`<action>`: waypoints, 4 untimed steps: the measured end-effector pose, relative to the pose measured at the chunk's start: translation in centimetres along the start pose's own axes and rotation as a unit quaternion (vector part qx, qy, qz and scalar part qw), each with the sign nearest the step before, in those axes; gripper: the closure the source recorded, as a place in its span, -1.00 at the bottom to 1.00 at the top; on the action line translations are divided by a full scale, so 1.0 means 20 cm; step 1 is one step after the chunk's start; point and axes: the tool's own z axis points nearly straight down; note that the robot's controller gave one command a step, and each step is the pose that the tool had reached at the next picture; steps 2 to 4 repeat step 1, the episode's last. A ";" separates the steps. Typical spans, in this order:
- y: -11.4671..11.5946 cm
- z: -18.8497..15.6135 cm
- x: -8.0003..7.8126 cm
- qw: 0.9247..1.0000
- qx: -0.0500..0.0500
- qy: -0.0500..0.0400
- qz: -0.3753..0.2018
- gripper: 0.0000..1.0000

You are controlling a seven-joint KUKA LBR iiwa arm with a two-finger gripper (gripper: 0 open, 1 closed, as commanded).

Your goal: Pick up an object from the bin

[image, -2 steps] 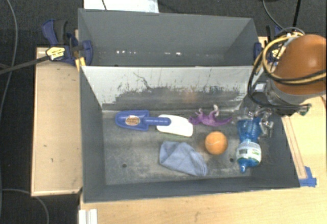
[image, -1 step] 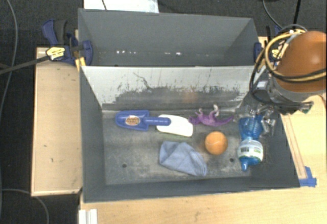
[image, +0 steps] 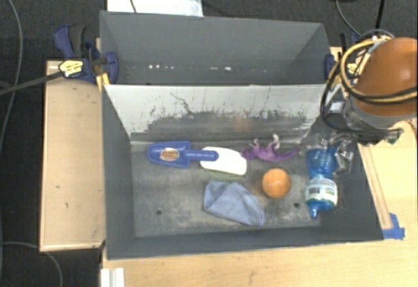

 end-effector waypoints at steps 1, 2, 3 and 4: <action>0.00 -0.05 0.00 1.000 0.000 0.000 0.001 1.00; 0.00 -0.05 0.00 1.000 0.000 0.000 0.001 1.00; 0.00 -0.05 0.00 1.000 0.000 0.000 0.001 1.00; 0.00 -0.05 0.00 1.000 0.000 0.000 0.001 1.00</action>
Offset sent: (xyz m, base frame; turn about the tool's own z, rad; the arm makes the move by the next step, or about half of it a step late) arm 0.0002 0.0000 0.0322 0.0000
